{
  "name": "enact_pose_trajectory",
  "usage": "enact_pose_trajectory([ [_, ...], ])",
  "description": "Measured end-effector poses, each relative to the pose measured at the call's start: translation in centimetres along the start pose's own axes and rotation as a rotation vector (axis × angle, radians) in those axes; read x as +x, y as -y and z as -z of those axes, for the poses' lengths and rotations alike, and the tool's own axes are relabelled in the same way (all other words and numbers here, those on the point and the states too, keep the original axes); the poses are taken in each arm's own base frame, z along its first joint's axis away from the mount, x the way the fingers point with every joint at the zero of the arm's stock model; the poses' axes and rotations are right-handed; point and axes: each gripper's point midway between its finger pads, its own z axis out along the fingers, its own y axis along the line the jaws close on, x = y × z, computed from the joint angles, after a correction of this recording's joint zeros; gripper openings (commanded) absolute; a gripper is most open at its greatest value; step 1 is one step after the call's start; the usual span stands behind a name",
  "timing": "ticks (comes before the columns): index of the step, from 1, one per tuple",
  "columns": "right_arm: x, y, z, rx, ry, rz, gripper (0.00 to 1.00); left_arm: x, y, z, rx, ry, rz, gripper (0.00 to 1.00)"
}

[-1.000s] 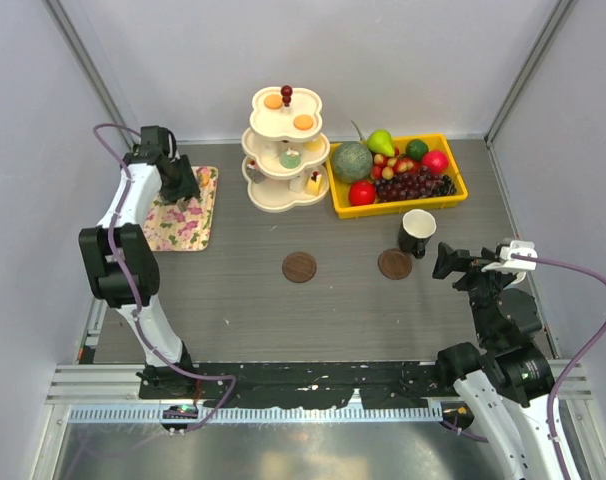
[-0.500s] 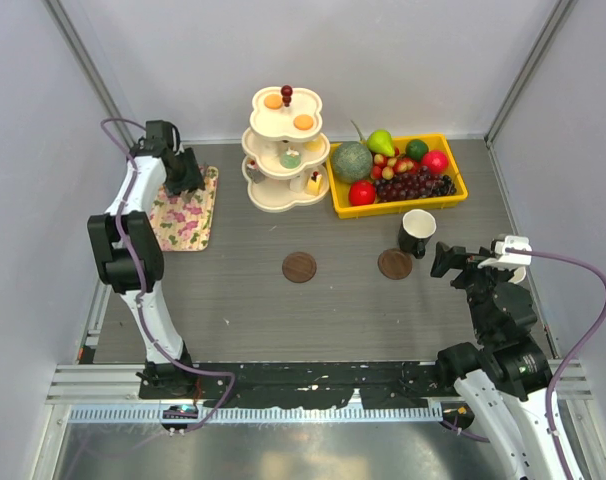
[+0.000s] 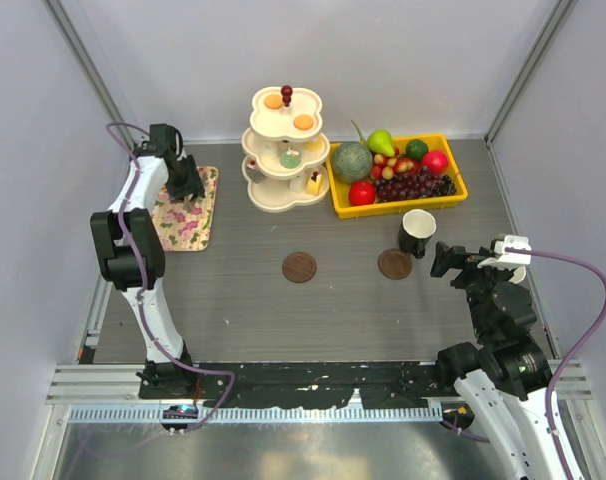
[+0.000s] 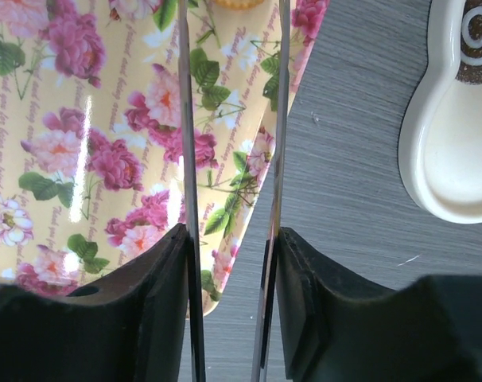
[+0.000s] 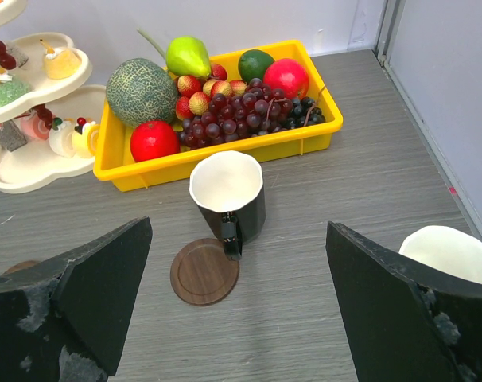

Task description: Serve the afternoon tea

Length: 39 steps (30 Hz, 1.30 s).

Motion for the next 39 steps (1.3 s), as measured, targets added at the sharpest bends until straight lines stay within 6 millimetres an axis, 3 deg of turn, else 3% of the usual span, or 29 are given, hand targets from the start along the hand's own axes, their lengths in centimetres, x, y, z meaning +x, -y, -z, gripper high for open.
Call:
enact_pose_trajectory([
  [7, 0.0, 0.0, 0.0, 0.000, 0.000, 0.000, 0.98, 0.5, -0.1, 0.1, -0.004, -0.013, 0.001, 0.38],
  [11, -0.1, 0.0, 0.1, -0.001, 0.003, -0.001, 0.98, 0.6, 0.0, 1.6, 0.001, -0.004, 0.000, 0.38],
  [20, -0.4, 0.0, 0.3, -0.005, 0.021, -0.008, 0.98, -1.9, 2.5, 9.9, 0.081, 0.173, -0.024, 0.38],
  [25, -0.5, 0.0, 0.4, -0.006, 0.023, -0.009, 0.98, -2.3, 5.3, 14.8, 0.157, 0.271, -0.056, 0.38],
  [29, -0.6, 0.0, 0.5, -0.008, 0.030, -0.012, 0.98, -2.0, 8.7, 18.1, 0.235, 0.328, -0.113, 0.38],
  [39, -0.7, 0.0, 0.6, -0.009, 0.035, -0.014, 0.98, -1.1, 15.9, 23.4, 0.404, 0.411, -0.233, 0.39],
])
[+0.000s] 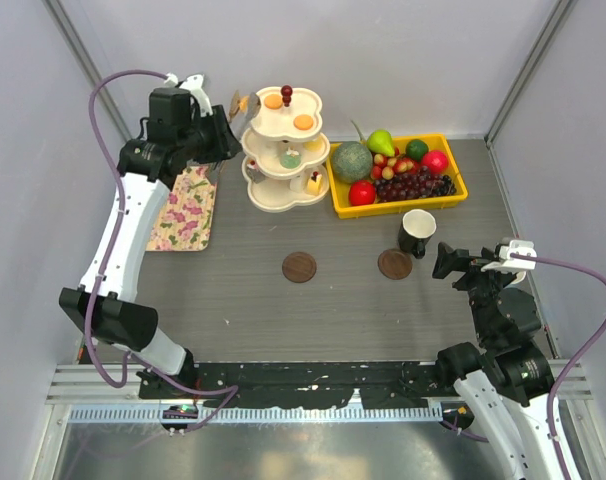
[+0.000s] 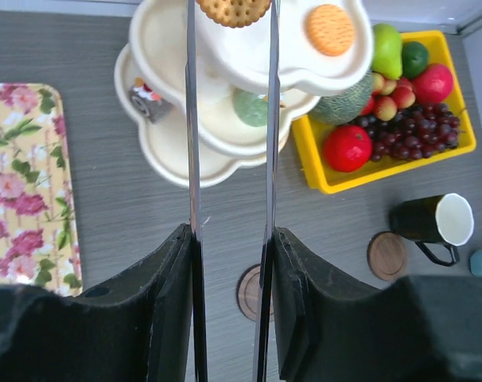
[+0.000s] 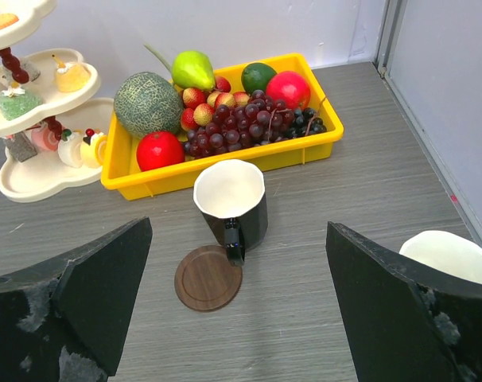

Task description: Serve the afternoon tea

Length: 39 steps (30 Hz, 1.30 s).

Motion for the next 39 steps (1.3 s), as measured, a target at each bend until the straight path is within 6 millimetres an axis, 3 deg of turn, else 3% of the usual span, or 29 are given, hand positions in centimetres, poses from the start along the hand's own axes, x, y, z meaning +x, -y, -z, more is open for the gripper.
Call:
enact_pose_trajectory([
  [8, 0.0, 0.0, 0.0, 0.000, 0.001, 0.000, 0.98, -0.9, 3.6, -0.3, 0.076, 0.015, -0.040, 0.41],
  [16, 0.0, 0.0, 0.0, 0.001, 0.001, 0.000, 0.98, 1.4, 3.2, -3.7, 0.045, -0.071, -0.047, 0.49],
  [21, 0.0, 0.0, 0.0, 0.001, 0.001, 0.000, 0.98, 2.1, 2.7, -4.1, 0.026, -0.098, -0.061, 0.58],
  [25, 0.0, 0.0, 0.0, 0.001, 0.001, 0.000, 0.98, 1.9, 2.7, -4.1, 0.023, -0.089, -0.068, 0.60],
  [33, 0.0, 0.0, 0.0, 0.001, 0.001, 0.000, 0.98, 1.3, 2.5, -3.2, 0.017, -0.068, -0.073, 0.52],
  [39, 0.0, 0.0, 0.0, 0.001, 0.001, 0.000, 0.98, -1.3, 0.7, 0.4, -0.010, 0.026, -0.065, 0.49],
])
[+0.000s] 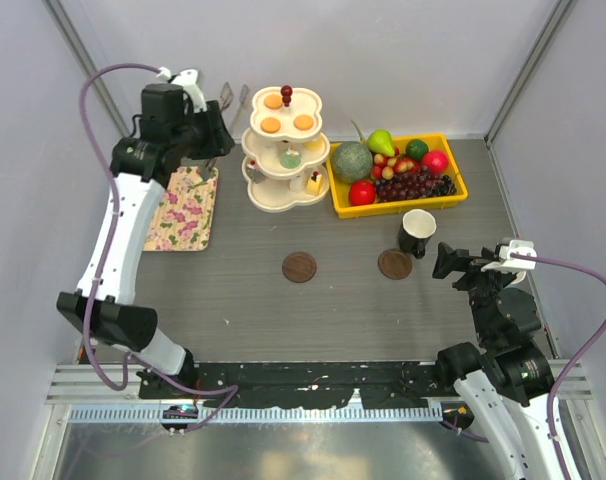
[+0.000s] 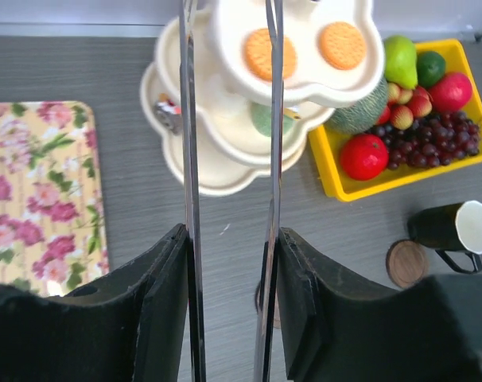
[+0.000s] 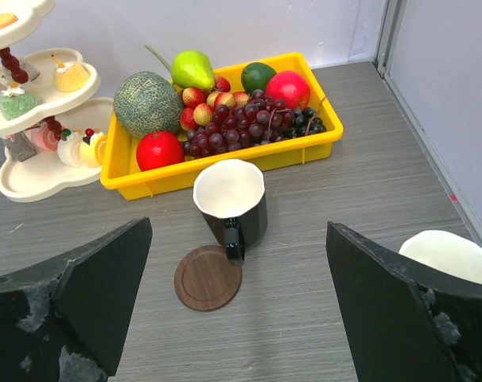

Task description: Serve the afternoon tea

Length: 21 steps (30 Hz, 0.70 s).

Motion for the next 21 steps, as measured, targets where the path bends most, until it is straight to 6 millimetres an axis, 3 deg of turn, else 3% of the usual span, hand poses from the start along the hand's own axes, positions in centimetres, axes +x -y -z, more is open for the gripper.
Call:
enact_pose_trajectory([
  [4, 0.0, 0.0, 0.0, 0.000, 0.000, 0.000, 0.98, -0.2, -3.5, 2.5, -0.070, 0.038, 0.037, 0.49],
  [7, 0.0, 0.0, 0.0, 0.000, 0.000, 0.000, 0.98, 0.9, -6.9, 3.2, -0.144, 0.030, 0.079, 0.49],
  [10, 0.0, 0.0, 0.0, -0.001, 0.000, 0.000, 0.98, 2.8, -10.5, 2.6, -0.216, -0.009, 0.127, 0.49],
  [15, 0.0, 0.0, 0.0, -0.001, 0.000, 0.000, 0.98, 8.0, -16.3, 0.6, -0.332, -0.145, 0.227, 0.49],
  [21, 0.0, 0.0, 0.0, -0.001, 0.000, 0.000, 0.98, 11.9, -20.9, -1.9, -0.413, -0.262, 0.328, 0.54],
])
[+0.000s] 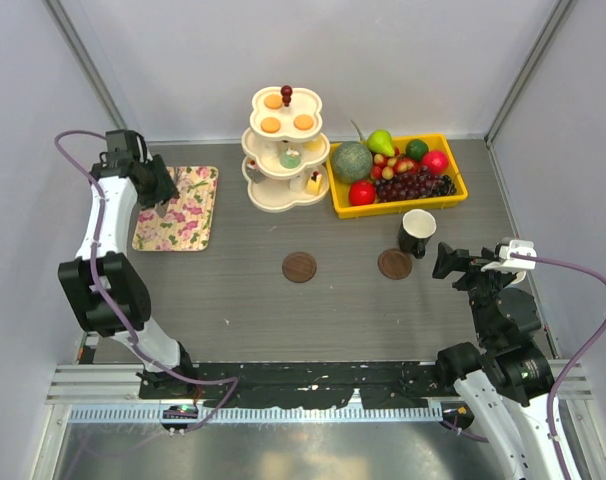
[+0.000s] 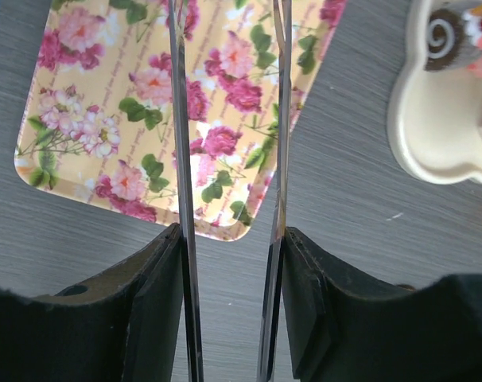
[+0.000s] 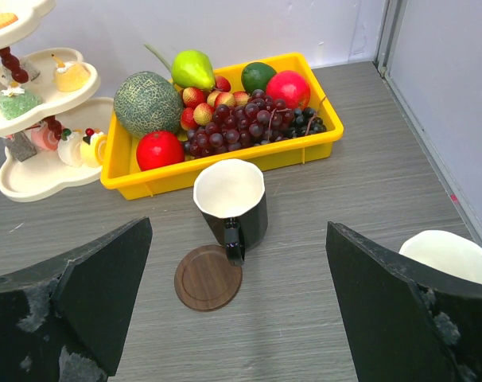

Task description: Serve the afternoon tea

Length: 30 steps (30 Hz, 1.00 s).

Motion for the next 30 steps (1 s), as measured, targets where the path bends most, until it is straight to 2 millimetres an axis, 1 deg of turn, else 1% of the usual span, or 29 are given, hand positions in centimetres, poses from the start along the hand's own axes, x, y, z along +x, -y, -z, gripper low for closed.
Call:
enact_pose_trajectory([
  [1, 0.0, 0.0, 0.0, 0.000, 0.000, 0.000, 0.98, 0.2, -0.4, -0.6, -0.009, -0.014, 0.009, 0.54],
  [2, 0.0, 0.0, 0.0, 0.000, 0.000, 0.000, 0.98, 0.5, -1.0, -1.7, -0.022, -0.040, 0.021, 0.55],
  [3, 0.0, 0.0, 0.0, 0.000, 0.000, 0.000, 0.98, 0.6, -1.2, -1.9, -0.027, -0.044, 0.027, 0.55],
  [6, 0.0, 0.0, 0.0, 0.000, 0.000, 0.000, 0.98, 1.1, -2.2, -3.7, -0.049, -0.084, 0.057, 0.57],
  [10, 0.1, 0.0, -0.1, 0.002, -0.005, 0.002, 0.98, 1.3, -3.3, -5.7, -0.069, -0.115, 0.083, 0.59],
  [14, 0.3, 0.0, -0.3, 0.004, -0.016, 0.006, 0.98, 1.4, -4.2, -6.6, -0.092, -0.128, 0.100, 0.59],
  [19, 0.5, 0.0, -0.4, 0.005, -0.024, 0.009, 0.98, 0.1, -5.2, -7.3, -0.106, -0.111, 0.123, 0.59],
  [23, 0.5, 0.0, -0.4, 0.006, -0.025, 0.010, 0.98, -0.8, -5.4, -8.5, -0.105, -0.109, 0.139, 0.58],
  [30, 0.8, 0.0, -0.6, 0.010, -0.039, 0.015, 0.98, -1.0, -5.4, -10.7, -0.099, -0.138, 0.147, 0.57],
])
